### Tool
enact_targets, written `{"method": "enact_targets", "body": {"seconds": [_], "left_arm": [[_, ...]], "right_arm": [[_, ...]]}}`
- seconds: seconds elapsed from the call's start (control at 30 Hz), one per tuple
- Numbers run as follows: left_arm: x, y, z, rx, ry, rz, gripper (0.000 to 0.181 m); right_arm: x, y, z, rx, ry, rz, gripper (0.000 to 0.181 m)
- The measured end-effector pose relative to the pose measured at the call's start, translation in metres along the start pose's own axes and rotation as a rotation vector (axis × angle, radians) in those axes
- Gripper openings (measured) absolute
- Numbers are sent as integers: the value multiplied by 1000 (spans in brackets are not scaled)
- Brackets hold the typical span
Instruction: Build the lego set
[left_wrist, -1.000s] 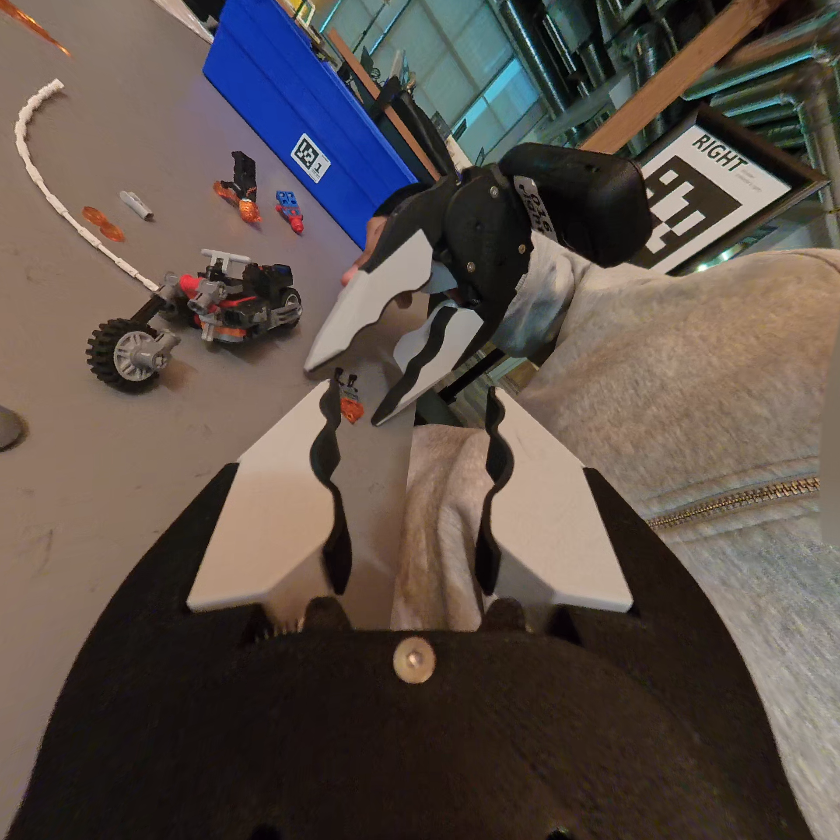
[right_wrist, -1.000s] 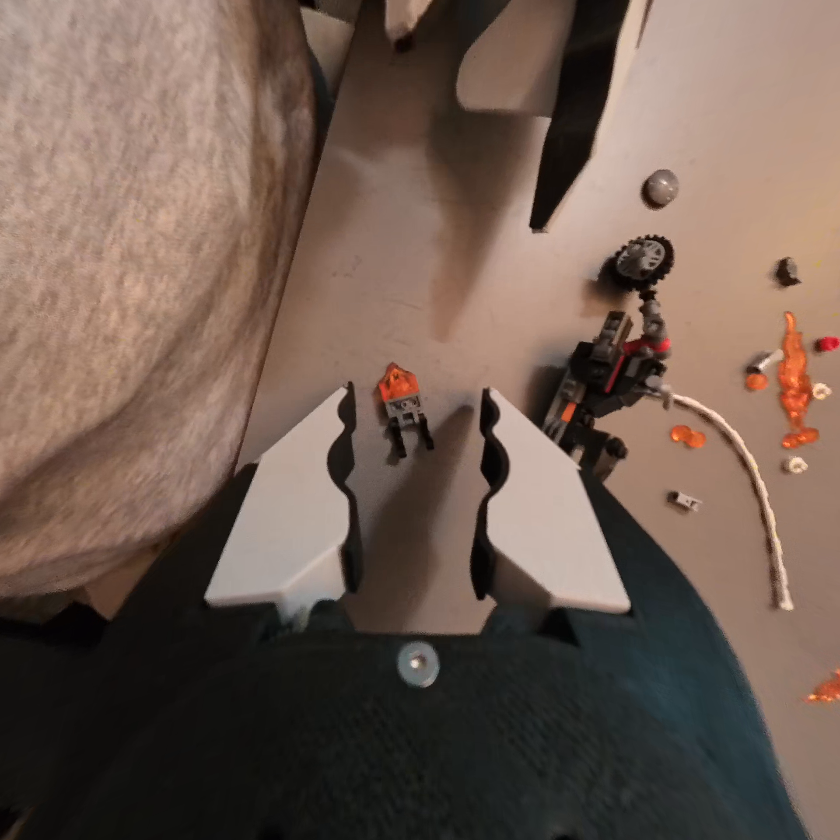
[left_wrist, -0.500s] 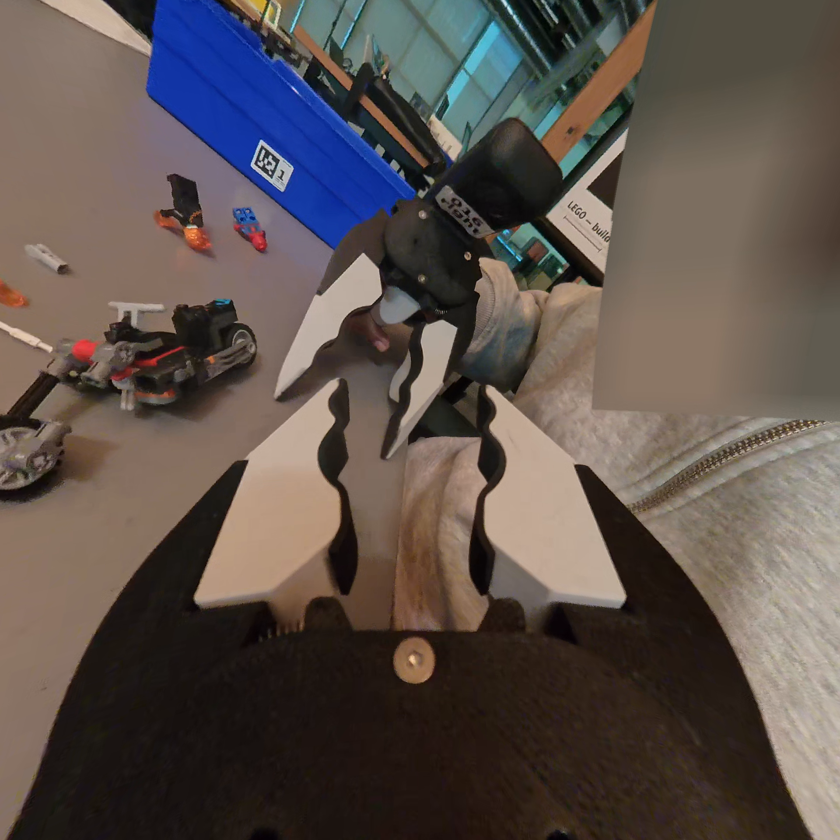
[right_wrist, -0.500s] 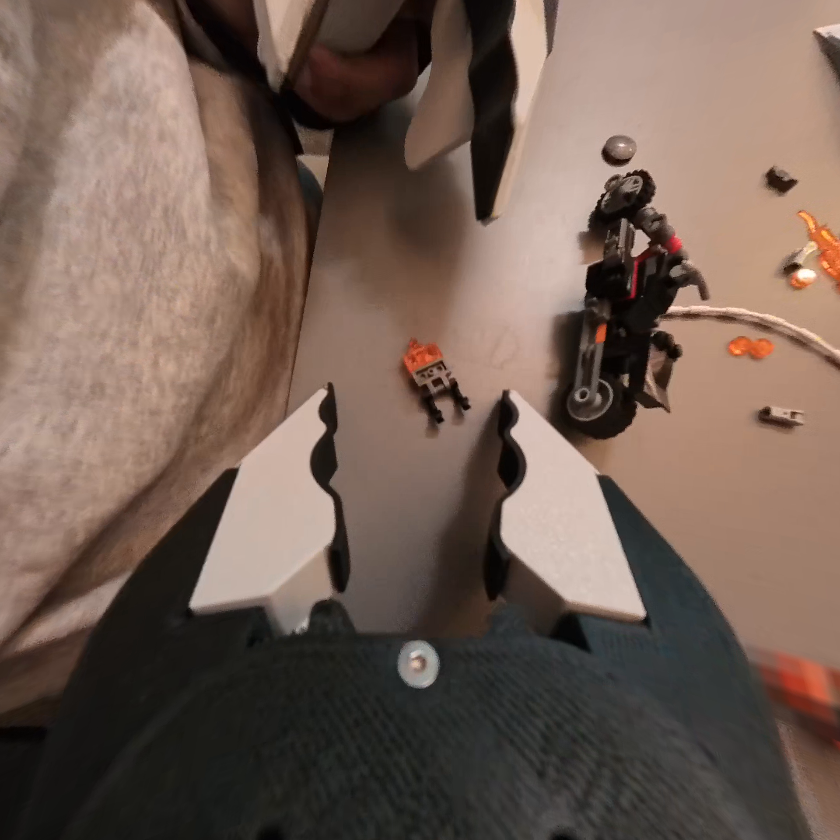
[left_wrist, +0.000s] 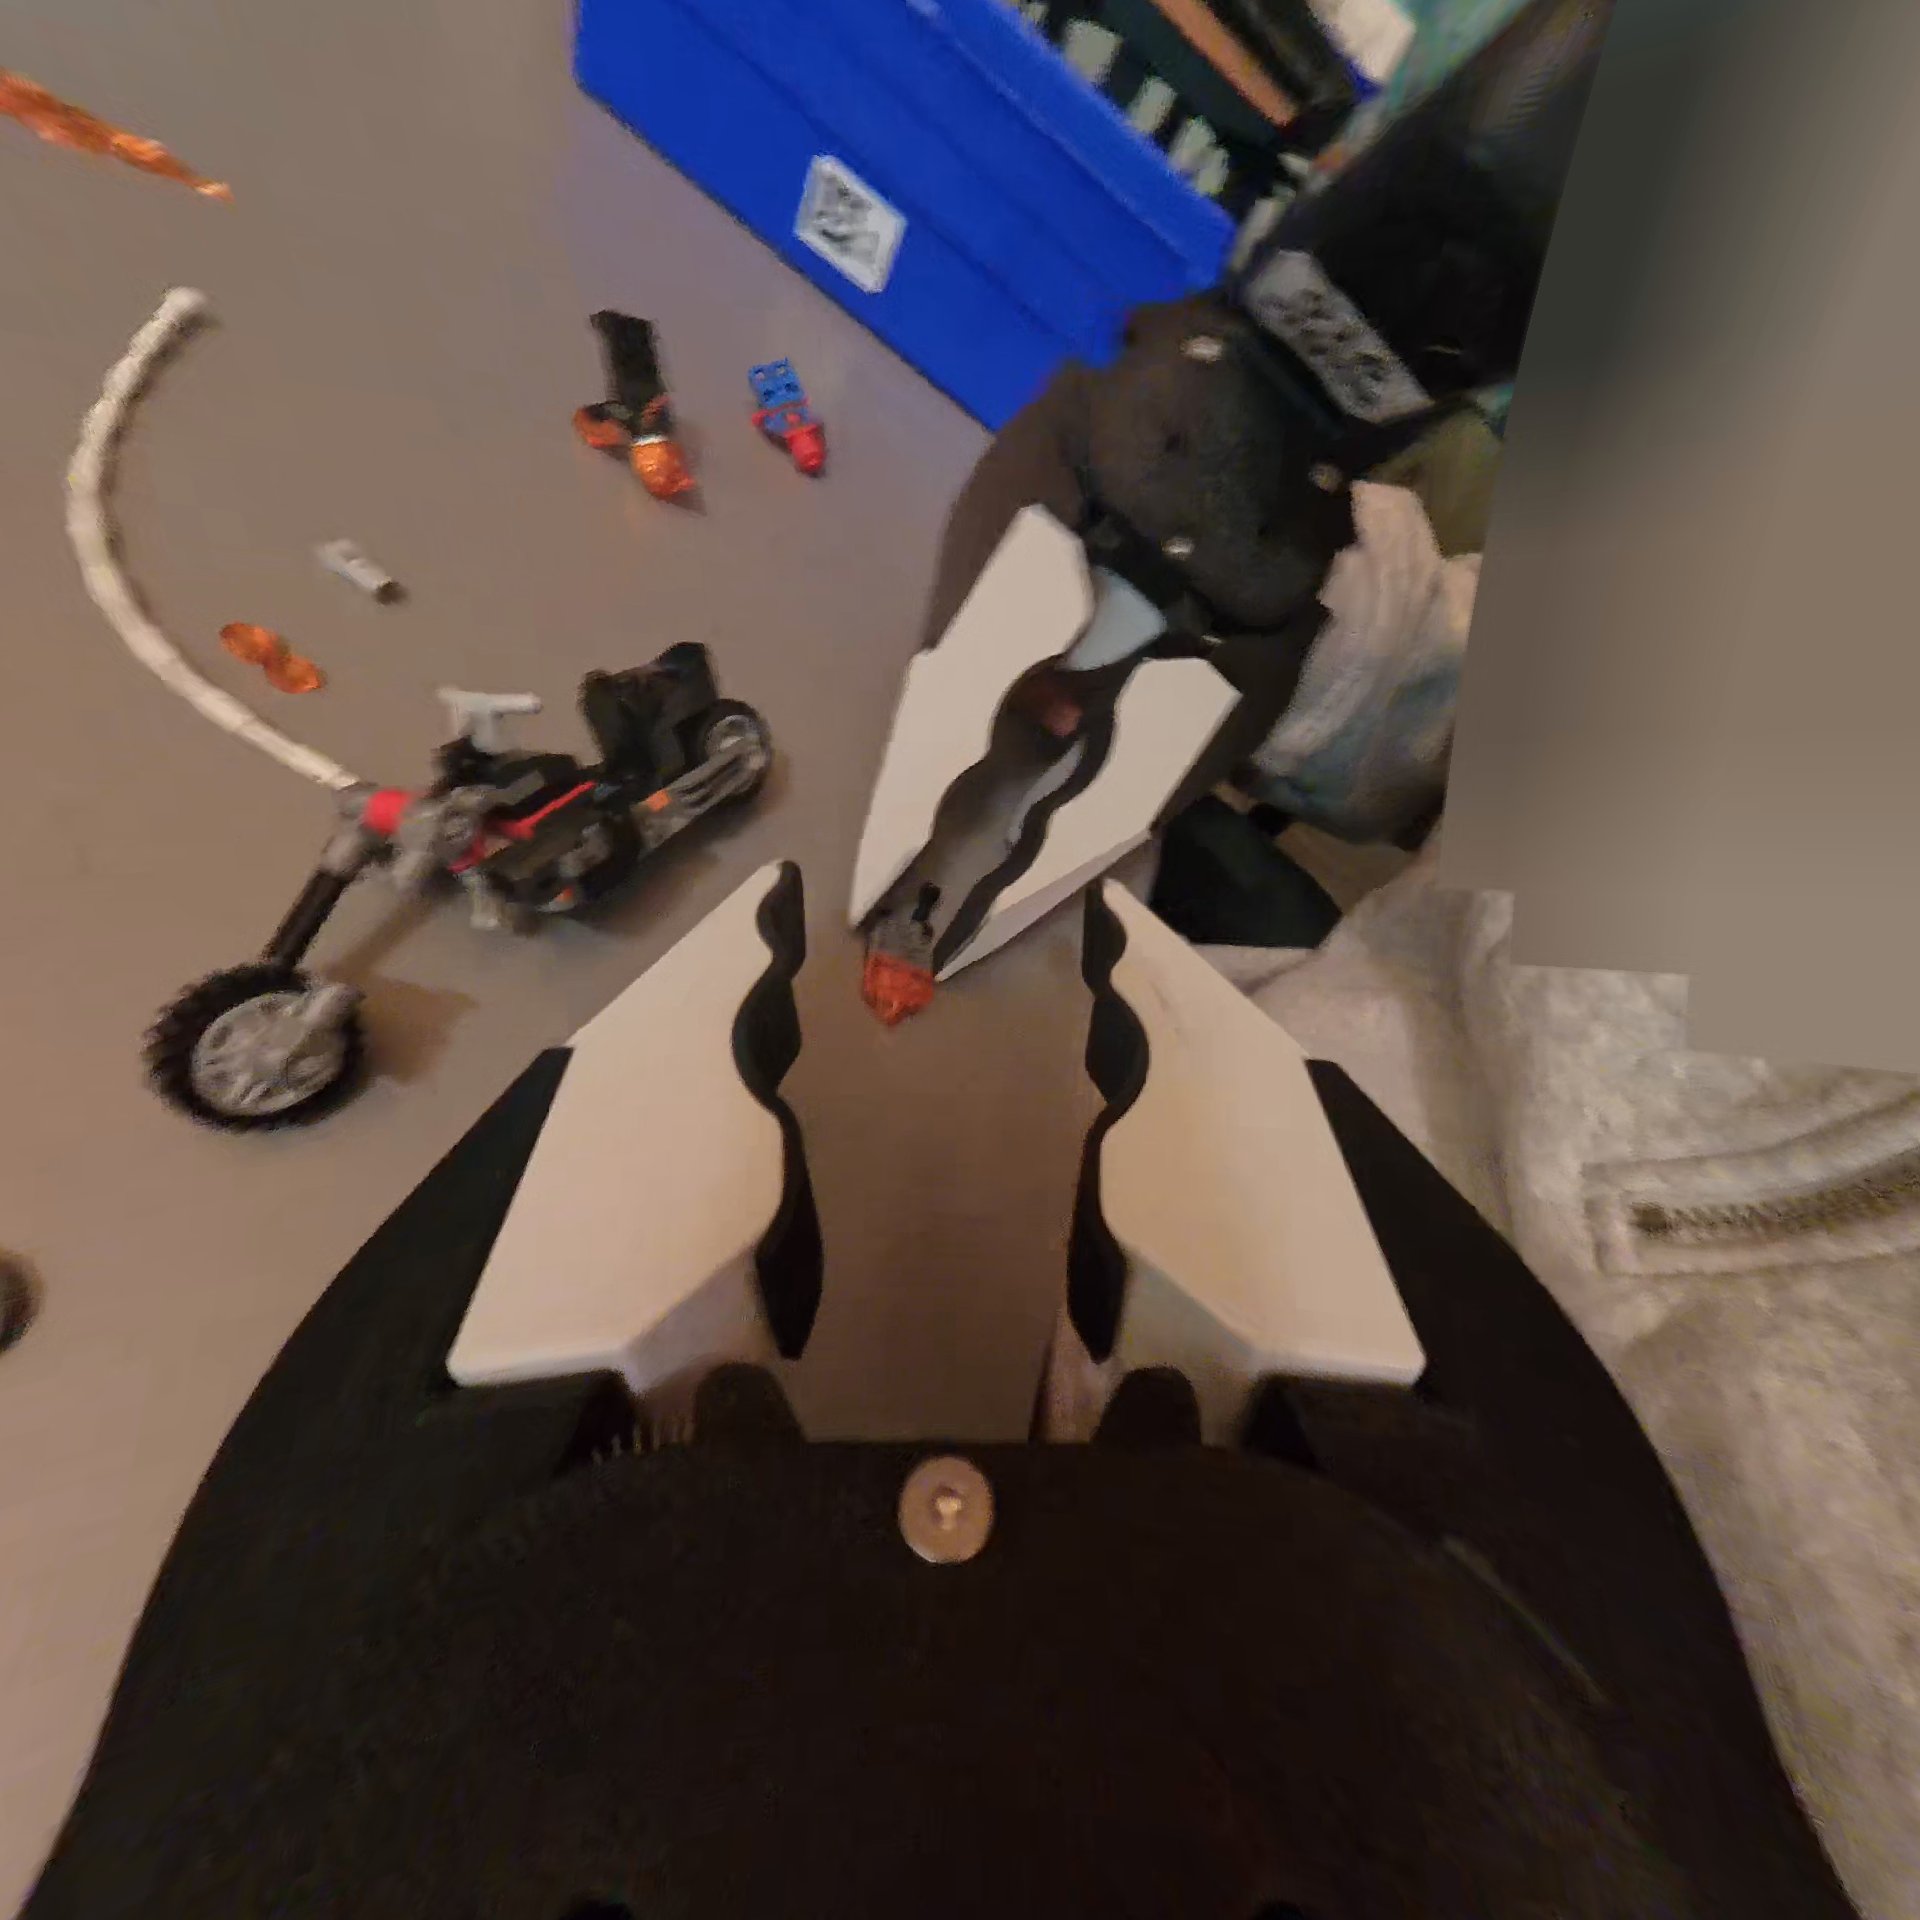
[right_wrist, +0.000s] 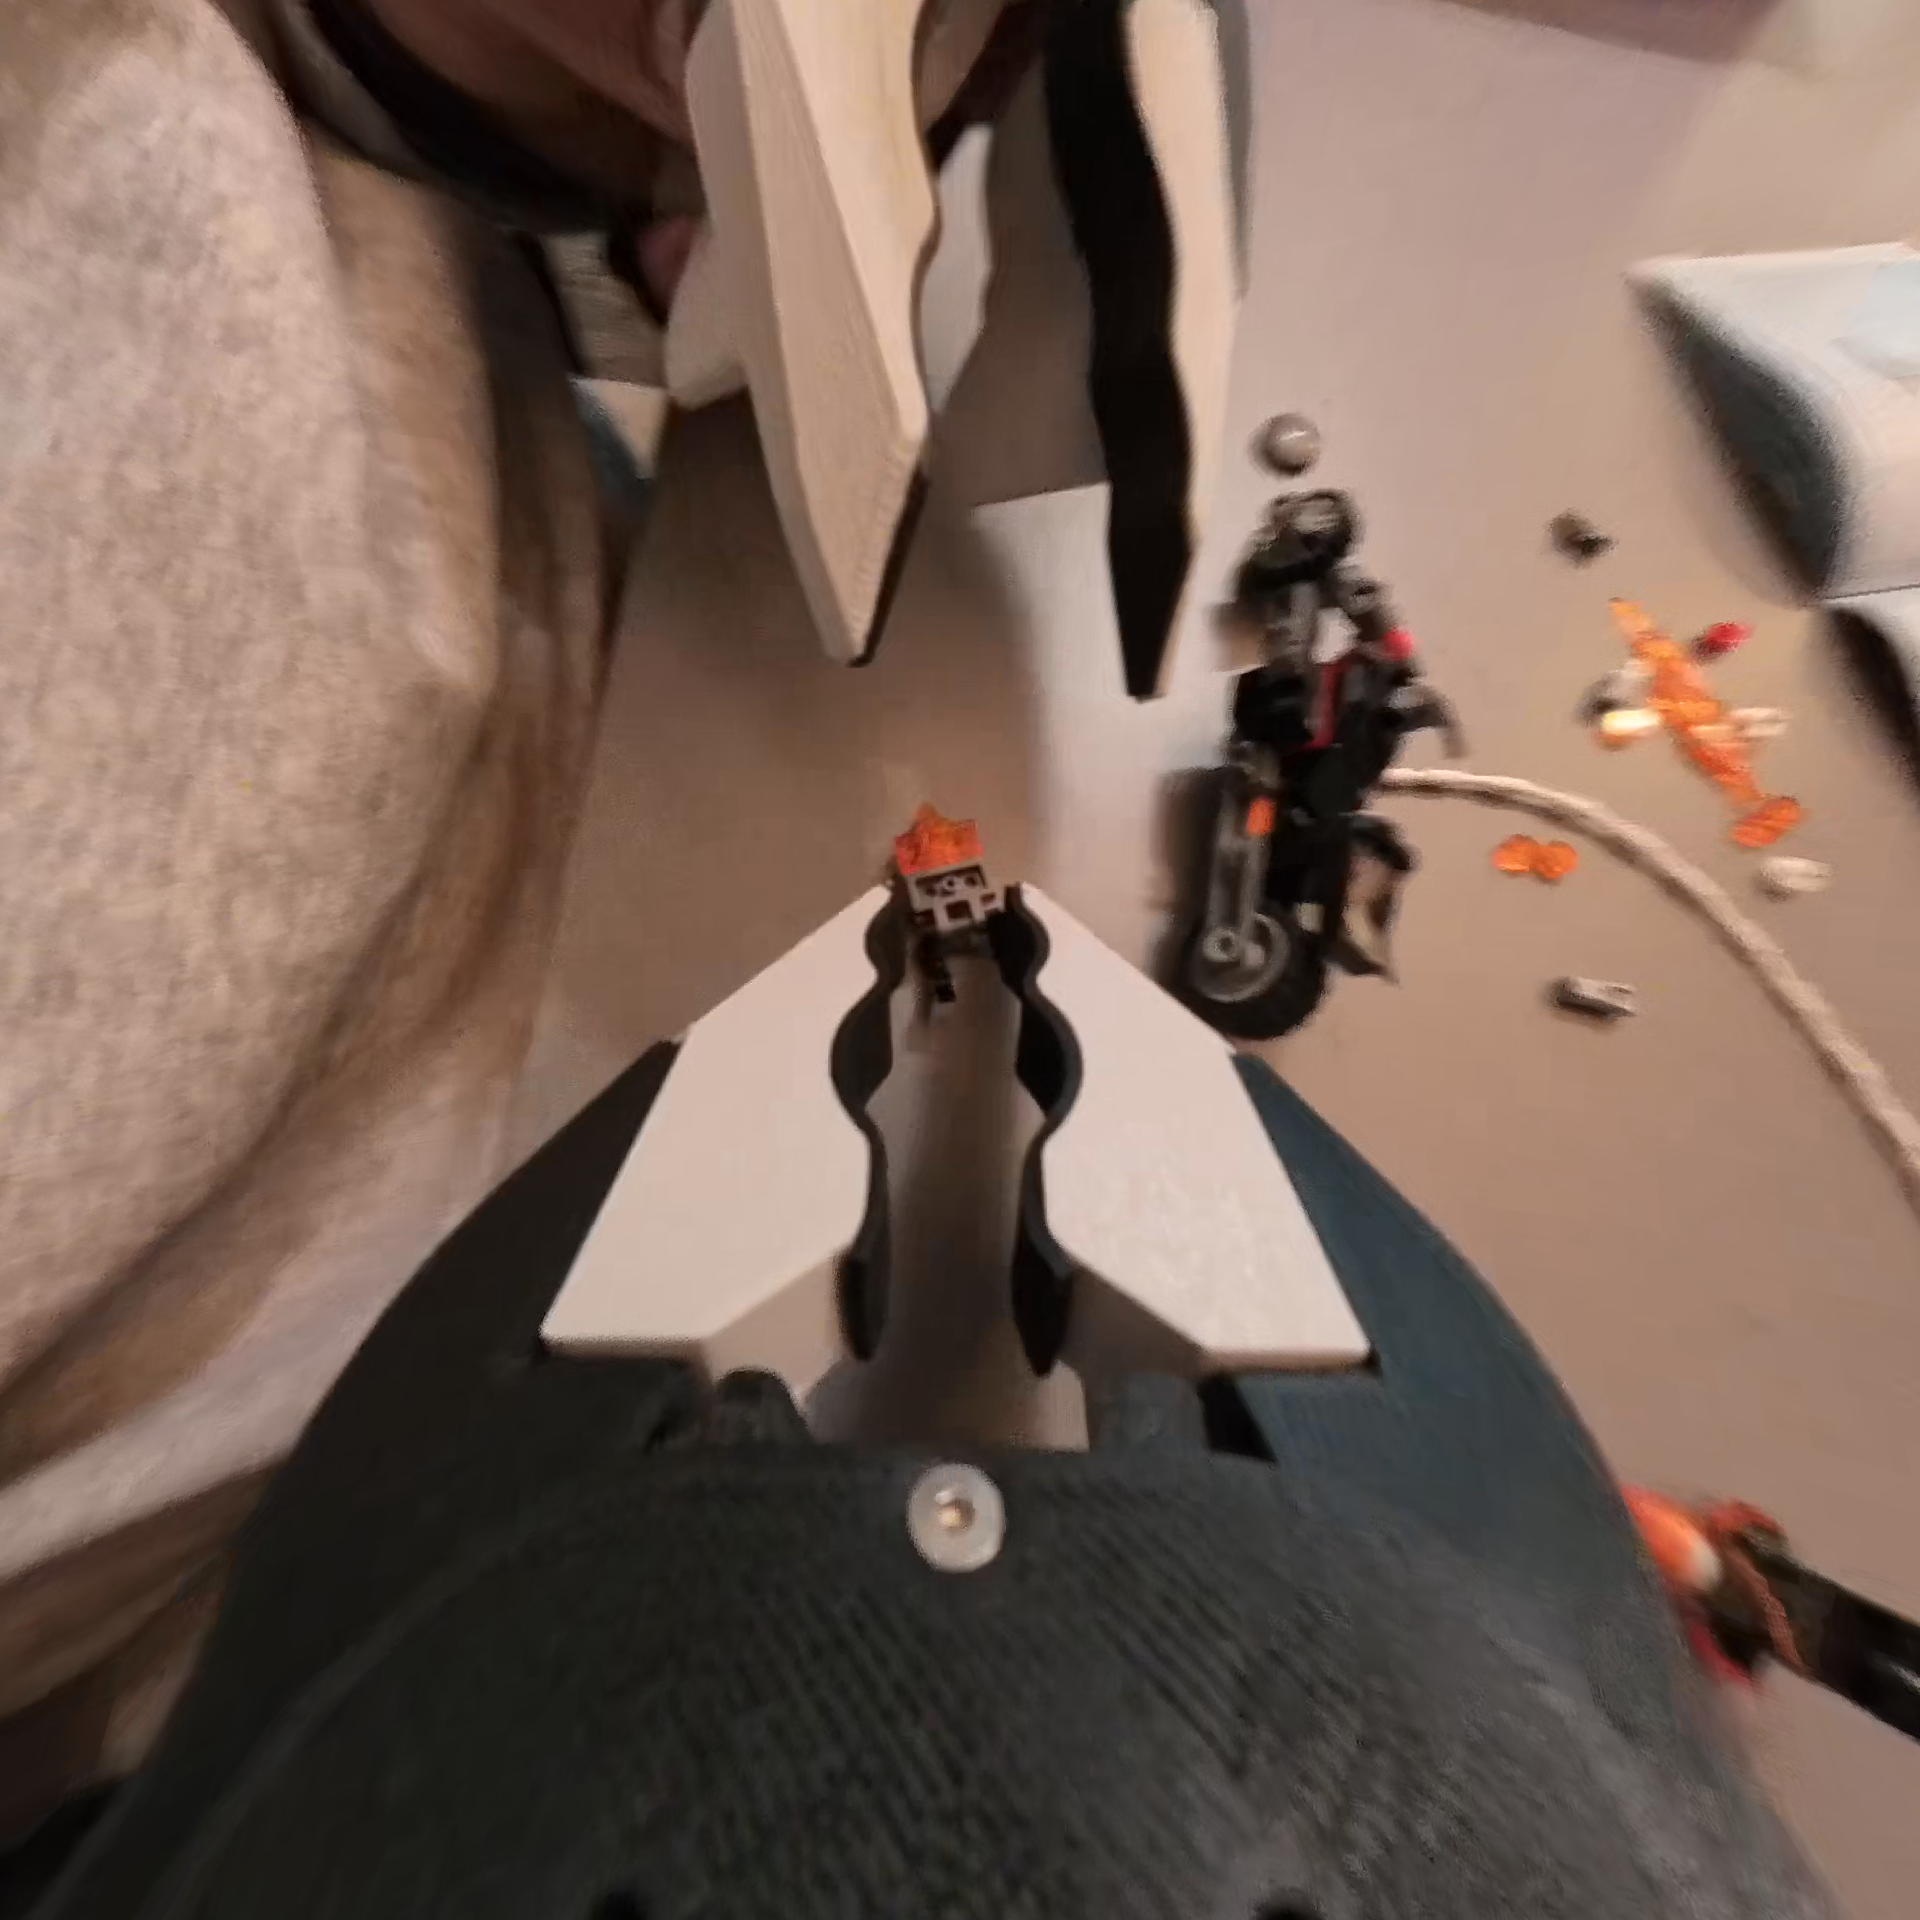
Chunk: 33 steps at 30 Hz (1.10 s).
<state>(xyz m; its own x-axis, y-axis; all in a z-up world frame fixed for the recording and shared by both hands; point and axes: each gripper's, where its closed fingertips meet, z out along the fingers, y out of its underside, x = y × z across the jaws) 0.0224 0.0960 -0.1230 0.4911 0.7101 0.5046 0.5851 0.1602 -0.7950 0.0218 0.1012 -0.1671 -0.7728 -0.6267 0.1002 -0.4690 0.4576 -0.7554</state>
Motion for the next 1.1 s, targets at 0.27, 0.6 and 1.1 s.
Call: {"method": "enact_targets", "body": {"seconds": [0.27,0.6,1.1], "left_arm": [[2,-14,-3,131,176,-275,41],[22,-23,-5,178,270,-260,4],[22,-8,6,40,15,218,4]], "right_arm": [[15,-44,-33,232,406,-321,15],[9,-62,-41,310,479,-363,28],[3,-66,-61,595,-51,315,26]]}}
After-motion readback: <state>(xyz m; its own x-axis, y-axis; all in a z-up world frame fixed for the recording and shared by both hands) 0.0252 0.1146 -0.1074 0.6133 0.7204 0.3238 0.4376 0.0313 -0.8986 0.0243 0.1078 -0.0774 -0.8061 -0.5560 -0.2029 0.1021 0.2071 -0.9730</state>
